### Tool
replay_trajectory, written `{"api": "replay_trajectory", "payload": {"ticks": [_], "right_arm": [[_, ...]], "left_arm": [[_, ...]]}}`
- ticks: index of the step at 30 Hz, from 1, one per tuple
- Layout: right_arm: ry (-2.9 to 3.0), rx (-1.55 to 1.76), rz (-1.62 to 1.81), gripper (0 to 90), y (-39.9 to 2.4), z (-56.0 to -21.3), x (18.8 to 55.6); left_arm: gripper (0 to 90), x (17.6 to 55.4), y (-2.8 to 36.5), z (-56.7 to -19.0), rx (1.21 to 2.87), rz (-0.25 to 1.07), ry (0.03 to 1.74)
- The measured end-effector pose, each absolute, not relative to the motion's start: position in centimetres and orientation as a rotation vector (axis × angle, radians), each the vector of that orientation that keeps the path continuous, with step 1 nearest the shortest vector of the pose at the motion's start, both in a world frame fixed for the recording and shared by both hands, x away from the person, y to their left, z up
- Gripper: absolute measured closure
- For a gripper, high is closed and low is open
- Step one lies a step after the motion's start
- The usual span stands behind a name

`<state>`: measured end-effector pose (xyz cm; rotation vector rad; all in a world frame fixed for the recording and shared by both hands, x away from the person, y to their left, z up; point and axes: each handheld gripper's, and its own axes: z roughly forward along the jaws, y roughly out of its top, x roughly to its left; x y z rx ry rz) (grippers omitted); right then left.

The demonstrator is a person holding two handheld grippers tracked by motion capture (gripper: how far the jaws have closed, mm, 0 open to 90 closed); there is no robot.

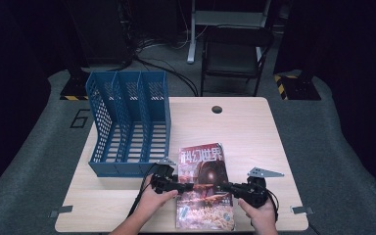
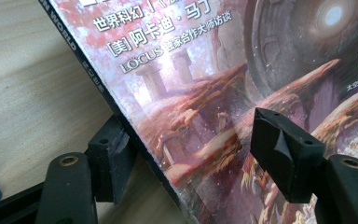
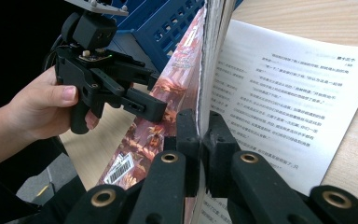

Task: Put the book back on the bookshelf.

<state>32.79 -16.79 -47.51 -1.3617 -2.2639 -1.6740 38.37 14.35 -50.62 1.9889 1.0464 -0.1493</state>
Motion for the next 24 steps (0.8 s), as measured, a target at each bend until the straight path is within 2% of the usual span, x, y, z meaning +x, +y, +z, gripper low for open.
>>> {"api": "replay_trajectory", "payload": {"ticks": [7, 12, 16, 24], "right_arm": [[-2.233, -1.36, -1.665, 86.4, -17.0, -47.7, 33.0], [-2.251, -1.391, -1.639, 86.2, -17.0, -47.5, 32.8], [-2.283, -1.398, -1.617, 85.5, -16.7, -47.3, 32.9], [-2.296, -1.428, -1.544, 80.0, -16.9, -47.3, 33.3]], "left_arm": [[43.0, 38.3, 14.9, -49.5, 1.992, -0.164, 1.047], [60.4, 38.1, 15.1, -48.2, 1.98, -0.122, 1.028], [68.3, 38.2, 15.2, -47.5, 1.988, -0.136, 1.03], [76.9, 37.8, 15.9, -46.4, 1.966, -0.136, 0.994]]}}
